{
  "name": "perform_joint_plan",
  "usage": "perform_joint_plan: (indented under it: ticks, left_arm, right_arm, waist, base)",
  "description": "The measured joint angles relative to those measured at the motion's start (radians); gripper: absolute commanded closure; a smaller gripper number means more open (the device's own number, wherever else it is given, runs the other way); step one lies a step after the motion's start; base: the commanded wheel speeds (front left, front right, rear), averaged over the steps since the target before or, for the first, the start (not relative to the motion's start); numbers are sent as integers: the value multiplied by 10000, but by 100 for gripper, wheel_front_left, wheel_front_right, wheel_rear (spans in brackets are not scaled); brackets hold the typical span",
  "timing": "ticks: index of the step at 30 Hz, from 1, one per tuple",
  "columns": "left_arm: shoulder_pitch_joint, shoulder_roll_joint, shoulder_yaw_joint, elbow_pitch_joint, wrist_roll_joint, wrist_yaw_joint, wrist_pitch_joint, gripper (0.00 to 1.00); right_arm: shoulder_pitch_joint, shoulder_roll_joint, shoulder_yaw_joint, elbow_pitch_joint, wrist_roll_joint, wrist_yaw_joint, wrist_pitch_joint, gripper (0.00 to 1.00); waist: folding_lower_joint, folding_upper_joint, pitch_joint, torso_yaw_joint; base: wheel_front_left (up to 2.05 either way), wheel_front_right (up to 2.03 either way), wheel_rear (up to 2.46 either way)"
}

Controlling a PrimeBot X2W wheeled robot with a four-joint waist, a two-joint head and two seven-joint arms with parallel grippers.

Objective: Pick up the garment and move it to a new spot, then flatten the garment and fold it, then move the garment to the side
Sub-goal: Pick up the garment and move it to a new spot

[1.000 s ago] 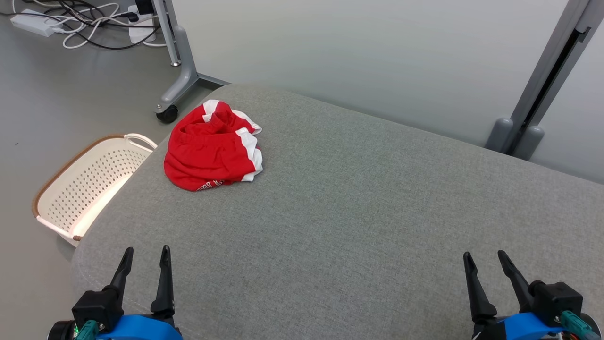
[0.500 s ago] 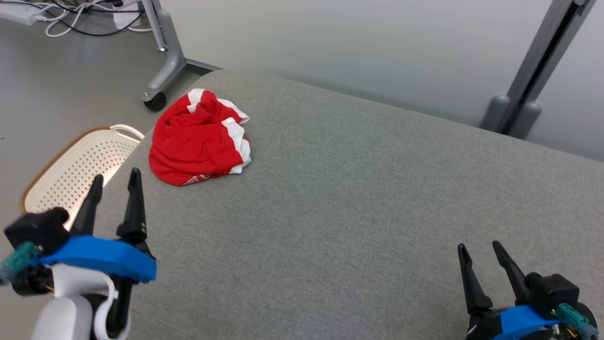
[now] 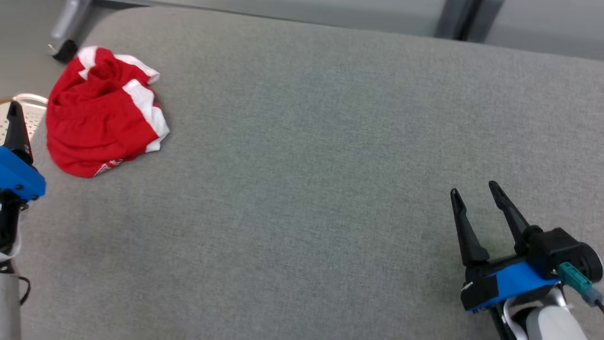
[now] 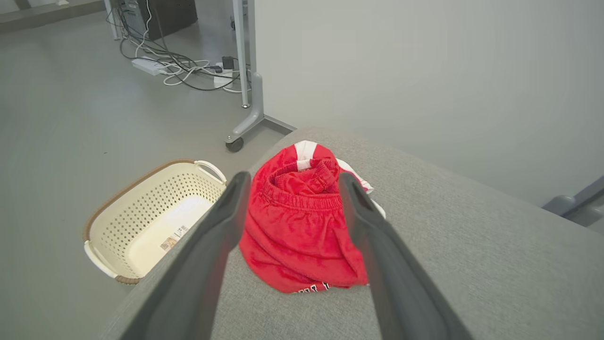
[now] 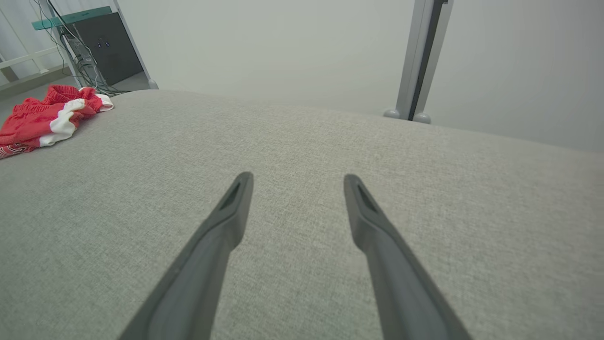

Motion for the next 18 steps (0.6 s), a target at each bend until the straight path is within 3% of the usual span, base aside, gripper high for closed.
perform_joint_plan:
  ticks: [9, 18]
  left_arm:
    - [-930, 1016, 671, 1745, -58, 449, 397, 0]
    - [-1544, 1325, 1287, 3091, -688, 479, 437, 0]
  right_arm:
    - [-752, -491, 368, -961, -228, 0, -50, 0]
    - [-972, -874, 332, -1990, -255, 0, 290, 0]
  waist:
    - [2, 0, 1754, -1238]
    - [2, 2, 2992, -2096]
  base:
    - [0, 0, 0]
    - [0, 0, 0]
